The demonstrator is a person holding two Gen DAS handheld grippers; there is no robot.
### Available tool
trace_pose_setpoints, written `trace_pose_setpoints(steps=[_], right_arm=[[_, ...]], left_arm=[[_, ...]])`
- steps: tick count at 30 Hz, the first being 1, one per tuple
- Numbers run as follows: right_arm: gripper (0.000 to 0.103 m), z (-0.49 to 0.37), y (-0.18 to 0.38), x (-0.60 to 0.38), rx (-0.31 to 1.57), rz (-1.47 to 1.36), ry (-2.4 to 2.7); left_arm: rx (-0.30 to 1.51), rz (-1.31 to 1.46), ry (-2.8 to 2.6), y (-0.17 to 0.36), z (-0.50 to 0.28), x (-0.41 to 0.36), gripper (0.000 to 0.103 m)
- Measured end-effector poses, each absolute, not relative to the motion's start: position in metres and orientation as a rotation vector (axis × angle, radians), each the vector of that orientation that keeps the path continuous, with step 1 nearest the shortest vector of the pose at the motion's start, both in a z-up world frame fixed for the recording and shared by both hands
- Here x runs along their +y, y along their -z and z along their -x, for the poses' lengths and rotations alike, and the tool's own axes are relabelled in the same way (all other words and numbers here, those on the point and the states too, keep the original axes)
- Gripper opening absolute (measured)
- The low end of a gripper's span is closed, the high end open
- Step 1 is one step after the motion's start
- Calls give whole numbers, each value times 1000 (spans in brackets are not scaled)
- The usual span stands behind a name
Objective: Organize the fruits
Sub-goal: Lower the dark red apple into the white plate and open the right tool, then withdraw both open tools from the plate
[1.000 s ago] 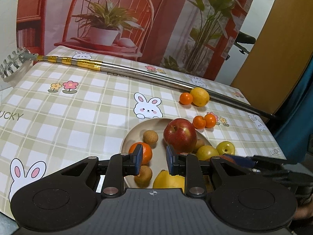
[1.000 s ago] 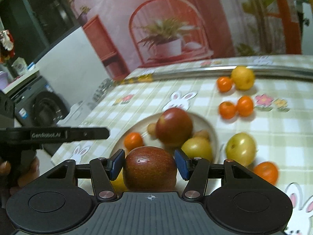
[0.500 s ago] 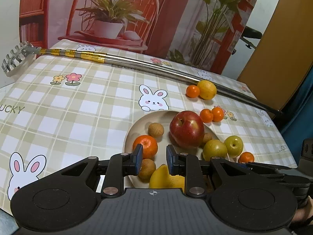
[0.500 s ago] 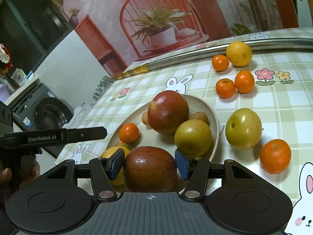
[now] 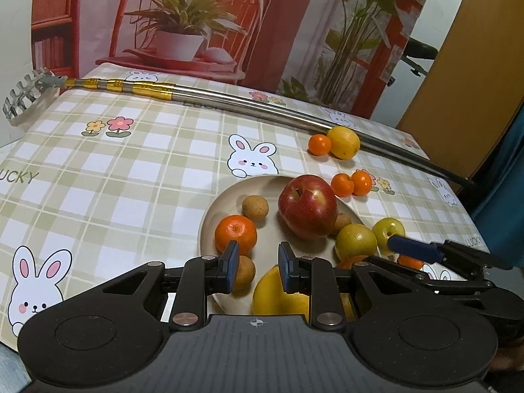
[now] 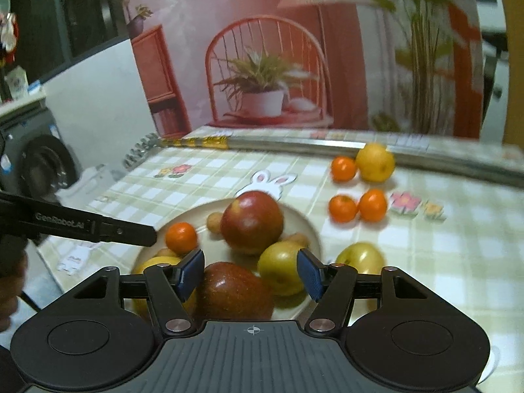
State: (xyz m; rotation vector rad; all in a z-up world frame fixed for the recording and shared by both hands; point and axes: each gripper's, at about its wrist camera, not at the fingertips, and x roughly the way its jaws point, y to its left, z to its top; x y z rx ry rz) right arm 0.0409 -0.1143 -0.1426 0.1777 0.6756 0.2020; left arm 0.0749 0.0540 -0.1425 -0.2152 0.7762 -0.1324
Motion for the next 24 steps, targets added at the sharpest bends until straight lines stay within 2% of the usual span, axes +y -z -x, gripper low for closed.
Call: trace_pose_setpoints(steps=[9, 24], right_arm=[[62, -36, 142, -140, 613, -210, 1], [62, -30, 161, -167, 629, -295, 154]], left_arm=[[748, 187, 162, 140, -71, 46, 27], [750, 179, 171, 140, -71, 43, 27]])
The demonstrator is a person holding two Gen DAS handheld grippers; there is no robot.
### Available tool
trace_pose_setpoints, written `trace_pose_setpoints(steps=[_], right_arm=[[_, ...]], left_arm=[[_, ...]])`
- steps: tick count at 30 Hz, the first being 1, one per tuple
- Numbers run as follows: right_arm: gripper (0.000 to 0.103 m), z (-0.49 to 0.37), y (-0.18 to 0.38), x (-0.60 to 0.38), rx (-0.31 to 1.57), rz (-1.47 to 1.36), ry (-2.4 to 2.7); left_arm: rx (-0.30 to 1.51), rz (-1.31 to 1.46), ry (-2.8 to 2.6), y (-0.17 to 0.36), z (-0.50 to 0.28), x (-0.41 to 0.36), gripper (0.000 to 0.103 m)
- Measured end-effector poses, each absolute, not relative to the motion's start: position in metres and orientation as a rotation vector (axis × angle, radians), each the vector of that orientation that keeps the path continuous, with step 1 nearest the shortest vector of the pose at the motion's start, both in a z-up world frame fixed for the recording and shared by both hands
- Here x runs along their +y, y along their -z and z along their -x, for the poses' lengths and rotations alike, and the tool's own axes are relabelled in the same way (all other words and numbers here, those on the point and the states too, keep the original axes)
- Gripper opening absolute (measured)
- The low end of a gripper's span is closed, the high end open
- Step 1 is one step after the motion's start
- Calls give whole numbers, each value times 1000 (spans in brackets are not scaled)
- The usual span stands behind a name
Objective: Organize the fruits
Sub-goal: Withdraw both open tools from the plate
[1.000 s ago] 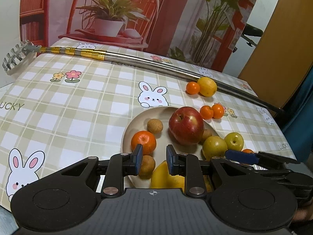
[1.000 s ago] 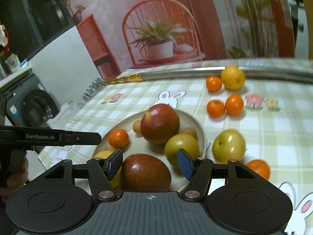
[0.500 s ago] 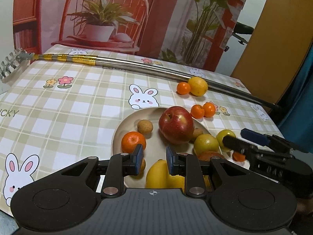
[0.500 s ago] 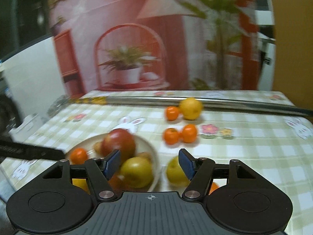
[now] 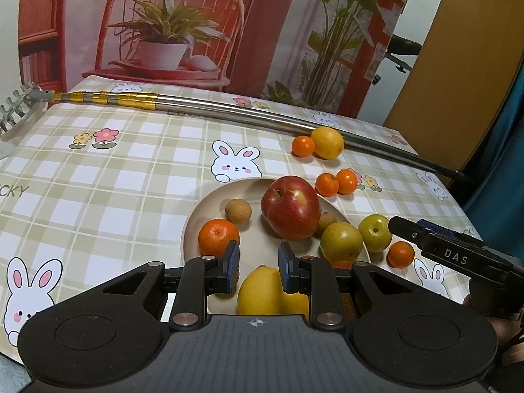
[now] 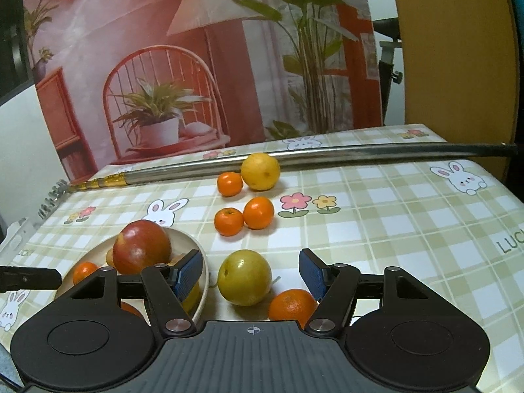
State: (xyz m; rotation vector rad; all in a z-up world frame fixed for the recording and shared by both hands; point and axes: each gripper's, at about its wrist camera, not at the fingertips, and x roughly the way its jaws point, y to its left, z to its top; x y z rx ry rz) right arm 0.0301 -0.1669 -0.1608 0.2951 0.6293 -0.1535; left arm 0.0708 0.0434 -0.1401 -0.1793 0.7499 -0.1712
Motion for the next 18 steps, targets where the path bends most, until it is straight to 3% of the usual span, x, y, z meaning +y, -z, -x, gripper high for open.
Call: trace_pose_setpoints(steps=[18], right_arm=[[61, -25, 136, -239, 539, -438, 200]], left_arm=[[793, 129, 346, 122, -106, 5, 27]])
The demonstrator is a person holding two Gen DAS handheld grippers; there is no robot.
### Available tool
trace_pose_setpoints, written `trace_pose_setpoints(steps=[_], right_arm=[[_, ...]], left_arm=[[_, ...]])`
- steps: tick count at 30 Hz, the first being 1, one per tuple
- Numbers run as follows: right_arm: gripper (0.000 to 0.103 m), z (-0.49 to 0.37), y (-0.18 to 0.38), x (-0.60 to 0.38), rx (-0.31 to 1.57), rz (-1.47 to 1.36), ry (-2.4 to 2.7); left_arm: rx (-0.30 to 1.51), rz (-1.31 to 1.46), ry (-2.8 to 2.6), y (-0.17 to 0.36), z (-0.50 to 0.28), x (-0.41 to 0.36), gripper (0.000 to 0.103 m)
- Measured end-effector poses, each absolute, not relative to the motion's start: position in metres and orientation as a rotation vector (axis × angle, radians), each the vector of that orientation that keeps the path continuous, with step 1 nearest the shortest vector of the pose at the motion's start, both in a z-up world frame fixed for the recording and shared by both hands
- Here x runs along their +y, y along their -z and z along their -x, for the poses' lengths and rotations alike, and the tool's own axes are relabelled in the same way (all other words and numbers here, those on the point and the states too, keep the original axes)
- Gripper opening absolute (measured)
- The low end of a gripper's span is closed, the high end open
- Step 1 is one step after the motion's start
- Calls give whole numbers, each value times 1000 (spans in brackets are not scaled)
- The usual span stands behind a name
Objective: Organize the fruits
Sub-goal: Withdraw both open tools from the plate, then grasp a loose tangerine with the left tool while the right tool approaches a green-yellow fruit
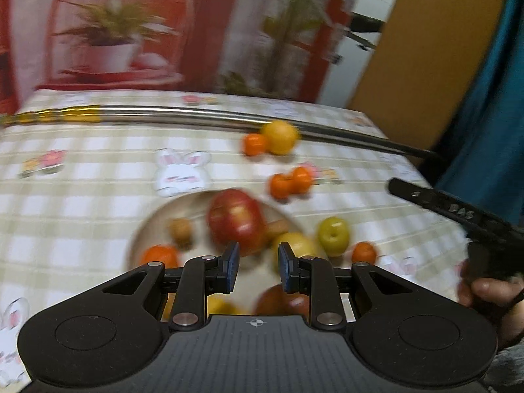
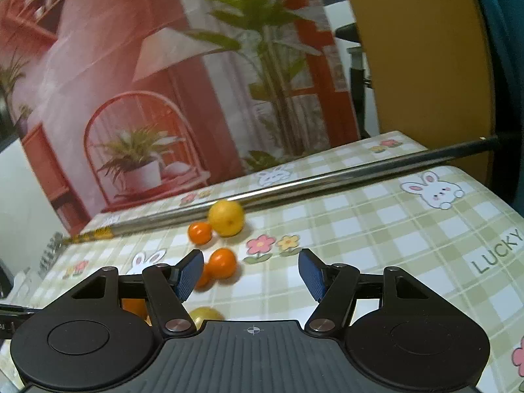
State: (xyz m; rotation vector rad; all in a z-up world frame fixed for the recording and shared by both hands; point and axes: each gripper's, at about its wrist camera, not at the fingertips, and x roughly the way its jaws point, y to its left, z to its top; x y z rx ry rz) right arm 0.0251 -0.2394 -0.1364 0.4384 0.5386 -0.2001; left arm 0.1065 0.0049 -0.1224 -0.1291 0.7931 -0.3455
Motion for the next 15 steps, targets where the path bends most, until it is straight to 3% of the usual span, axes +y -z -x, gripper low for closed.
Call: trace_pose_setpoints(steps=[15], right_arm=[[61, -8, 149, -287, 505, -503, 269]], left_arm=[[929, -30, 599, 152, -147, -118, 27]])
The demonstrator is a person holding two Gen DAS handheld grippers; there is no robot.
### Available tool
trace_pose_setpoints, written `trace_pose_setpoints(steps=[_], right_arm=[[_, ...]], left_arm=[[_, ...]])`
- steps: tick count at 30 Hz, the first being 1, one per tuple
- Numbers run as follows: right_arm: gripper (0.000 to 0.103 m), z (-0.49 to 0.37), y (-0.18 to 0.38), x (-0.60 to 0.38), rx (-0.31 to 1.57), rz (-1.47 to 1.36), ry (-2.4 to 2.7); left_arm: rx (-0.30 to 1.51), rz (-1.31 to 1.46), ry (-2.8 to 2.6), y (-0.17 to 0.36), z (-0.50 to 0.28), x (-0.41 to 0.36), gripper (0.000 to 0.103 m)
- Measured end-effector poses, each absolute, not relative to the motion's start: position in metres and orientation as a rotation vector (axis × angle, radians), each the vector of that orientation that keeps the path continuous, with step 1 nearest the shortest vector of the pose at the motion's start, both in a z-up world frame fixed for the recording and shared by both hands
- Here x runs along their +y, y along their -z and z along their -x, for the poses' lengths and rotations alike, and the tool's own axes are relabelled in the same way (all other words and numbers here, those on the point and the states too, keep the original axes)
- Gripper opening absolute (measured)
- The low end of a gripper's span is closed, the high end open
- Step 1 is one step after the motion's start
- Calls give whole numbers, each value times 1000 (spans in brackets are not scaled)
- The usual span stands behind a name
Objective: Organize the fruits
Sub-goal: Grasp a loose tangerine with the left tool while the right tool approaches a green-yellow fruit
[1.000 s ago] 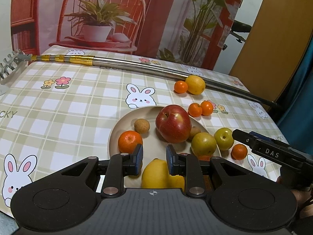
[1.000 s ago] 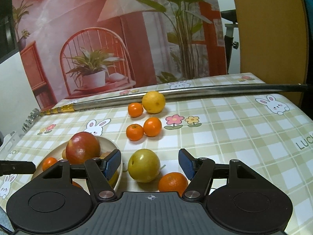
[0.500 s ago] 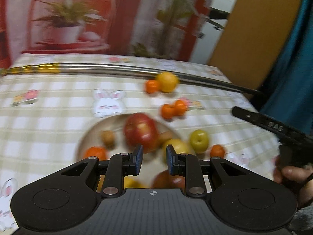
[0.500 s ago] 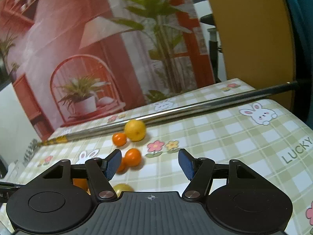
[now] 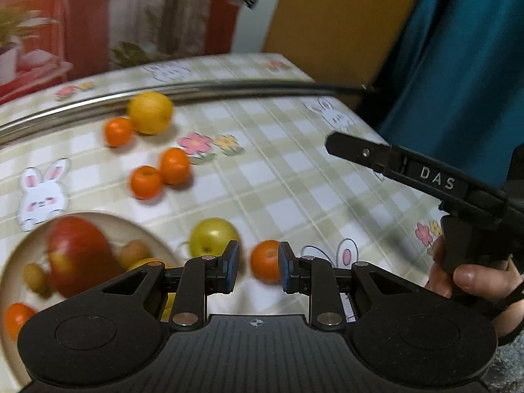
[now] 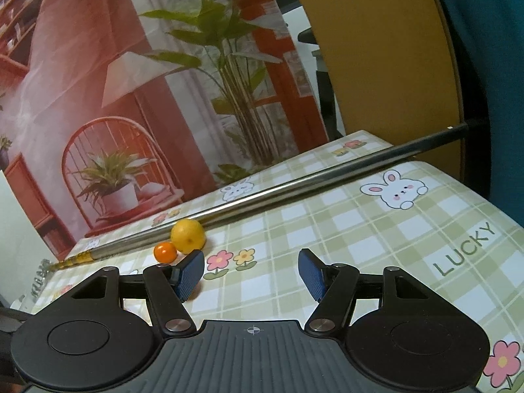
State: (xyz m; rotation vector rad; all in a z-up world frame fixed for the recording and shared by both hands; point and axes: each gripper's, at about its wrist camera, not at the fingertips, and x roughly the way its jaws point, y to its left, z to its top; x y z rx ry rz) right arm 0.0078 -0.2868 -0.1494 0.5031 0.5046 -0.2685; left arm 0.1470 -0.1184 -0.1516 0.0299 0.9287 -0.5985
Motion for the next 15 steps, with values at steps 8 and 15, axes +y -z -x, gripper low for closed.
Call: trace_pose_setpoints(steps=[8, 15], right_arm=[[61, -4, 157, -295, 498, -538, 272], [61, -4, 160, -295, 500, -547, 269]], left_arm=[[970, -135, 618, 170, -155, -147, 27], [935, -239, 634, 174, -154, -161, 43]])
